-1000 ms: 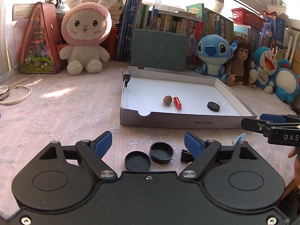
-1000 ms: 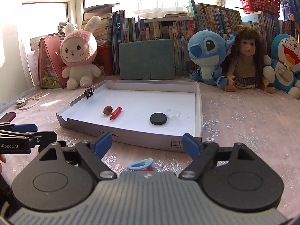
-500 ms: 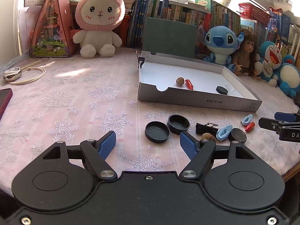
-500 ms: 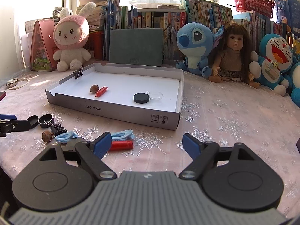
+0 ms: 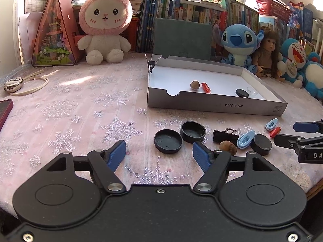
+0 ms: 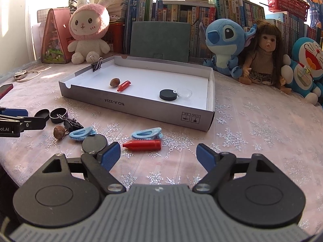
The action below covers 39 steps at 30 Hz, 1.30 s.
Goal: Organize rigid objects
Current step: 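Withdraw both tools from the tray toward the remaining objects, then grasp a black round lid with the left tool while the right tool grasps the red marker, then carry the black lid and red marker into the white tray with both tools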
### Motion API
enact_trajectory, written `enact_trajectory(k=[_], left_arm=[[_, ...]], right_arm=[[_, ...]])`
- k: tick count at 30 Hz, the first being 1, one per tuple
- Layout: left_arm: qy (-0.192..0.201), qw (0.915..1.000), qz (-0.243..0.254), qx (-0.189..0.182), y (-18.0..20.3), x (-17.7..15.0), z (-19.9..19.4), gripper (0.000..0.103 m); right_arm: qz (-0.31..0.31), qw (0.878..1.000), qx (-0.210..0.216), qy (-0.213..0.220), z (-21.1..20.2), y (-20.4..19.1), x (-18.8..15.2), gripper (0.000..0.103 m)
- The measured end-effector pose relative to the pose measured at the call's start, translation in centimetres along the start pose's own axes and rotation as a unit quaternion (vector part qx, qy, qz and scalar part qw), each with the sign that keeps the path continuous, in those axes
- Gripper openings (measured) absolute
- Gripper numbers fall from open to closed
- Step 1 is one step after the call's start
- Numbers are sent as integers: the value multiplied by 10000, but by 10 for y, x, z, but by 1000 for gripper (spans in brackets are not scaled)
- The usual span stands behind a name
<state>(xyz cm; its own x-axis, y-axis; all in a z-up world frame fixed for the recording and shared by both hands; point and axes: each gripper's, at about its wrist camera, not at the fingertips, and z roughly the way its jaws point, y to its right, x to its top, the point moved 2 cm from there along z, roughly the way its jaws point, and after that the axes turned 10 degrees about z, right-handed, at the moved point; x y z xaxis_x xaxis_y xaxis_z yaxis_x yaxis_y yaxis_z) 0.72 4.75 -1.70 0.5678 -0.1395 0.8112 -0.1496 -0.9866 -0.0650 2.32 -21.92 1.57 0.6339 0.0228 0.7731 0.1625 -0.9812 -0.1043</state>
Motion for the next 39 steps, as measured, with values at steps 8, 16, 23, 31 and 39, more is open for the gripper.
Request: enact_trajectory(k=[8, 16, 23, 31, 39], left_arm=[[40, 9993, 234, 287, 9, 0, 7, 69], [109, 9991, 288, 286, 11, 2, 8, 50], [118, 9994, -24, 325, 7, 7, 4, 30], [291, 9990, -177, 290, -6, 31, -4, 30], [378, 9980, -412, -306, -13, 81, 5, 30]], right_arm=[[94, 9998, -161, 61, 7, -6, -2, 82], [292, 9994, -156, 52, 9, -9, -3, 76], [585, 9980, -174, 133, 6, -10, -1, 50], [614, 9971, -311, 334, -3, -4, 13, 50], [952, 9943, -288, 376, 4, 16, 50, 50]])
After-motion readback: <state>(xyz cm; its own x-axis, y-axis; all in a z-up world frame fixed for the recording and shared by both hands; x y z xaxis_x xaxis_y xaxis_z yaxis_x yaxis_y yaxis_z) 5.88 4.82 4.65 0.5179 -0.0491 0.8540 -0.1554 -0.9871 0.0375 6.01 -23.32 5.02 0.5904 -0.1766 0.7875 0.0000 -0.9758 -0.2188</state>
